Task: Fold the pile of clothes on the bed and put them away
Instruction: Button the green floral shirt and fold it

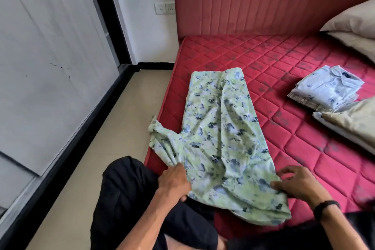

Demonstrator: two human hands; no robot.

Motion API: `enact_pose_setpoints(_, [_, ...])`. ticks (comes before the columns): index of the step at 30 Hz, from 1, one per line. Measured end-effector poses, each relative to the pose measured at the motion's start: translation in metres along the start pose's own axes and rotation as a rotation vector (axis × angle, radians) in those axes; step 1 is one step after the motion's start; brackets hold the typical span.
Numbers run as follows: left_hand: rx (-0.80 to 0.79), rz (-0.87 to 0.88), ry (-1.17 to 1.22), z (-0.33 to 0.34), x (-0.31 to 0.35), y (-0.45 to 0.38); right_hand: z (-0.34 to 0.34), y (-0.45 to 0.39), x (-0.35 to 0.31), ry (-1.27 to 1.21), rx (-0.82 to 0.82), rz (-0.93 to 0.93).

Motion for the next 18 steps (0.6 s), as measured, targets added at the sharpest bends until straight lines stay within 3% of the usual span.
enact_pose_setpoints(2, [-0.047,-0.009,-0.004,-0.013,0.008,0.011,0.000,0.005,0.009,0.146,0.098,-0.023])
enact_pose_setpoints(4, [0.086,-0.044,-0.040,-0.041,-0.001,0.002,0.007,0.018,-0.003,0.272,0.337,-0.225])
enact_pose_setpoints(6, [0.249,-0.169,0.126,-0.064,-0.032,-0.024,0.025,0.049,-0.030,0.183,0.440,-0.481])
enact_pose_setpoints(9, [0.385,-0.381,0.759,-0.068,-0.096,-0.072,0.081,0.088,-0.078,-0.016,0.120,-0.635])
enact_pose_setpoints(12, [0.517,-0.591,1.344,-0.065,-0.120,-0.086,0.147,0.107,-0.121,-0.028,-0.158,-0.693])
enact_pose_setpoints(18, [0.190,-0.561,1.281,-0.067,-0.106,-0.110,0.238,0.095,-0.185,0.127,-0.128,-0.699])
Point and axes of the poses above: each hand's wrist, its own y-axis away from the middle knuckle, its own z-axis out of the palm, x = y × z, the point moved 5 cm from there along -y, towards the middle knuckle, and after that the axes turned 10 degrees about z, right-handed, at the moved point
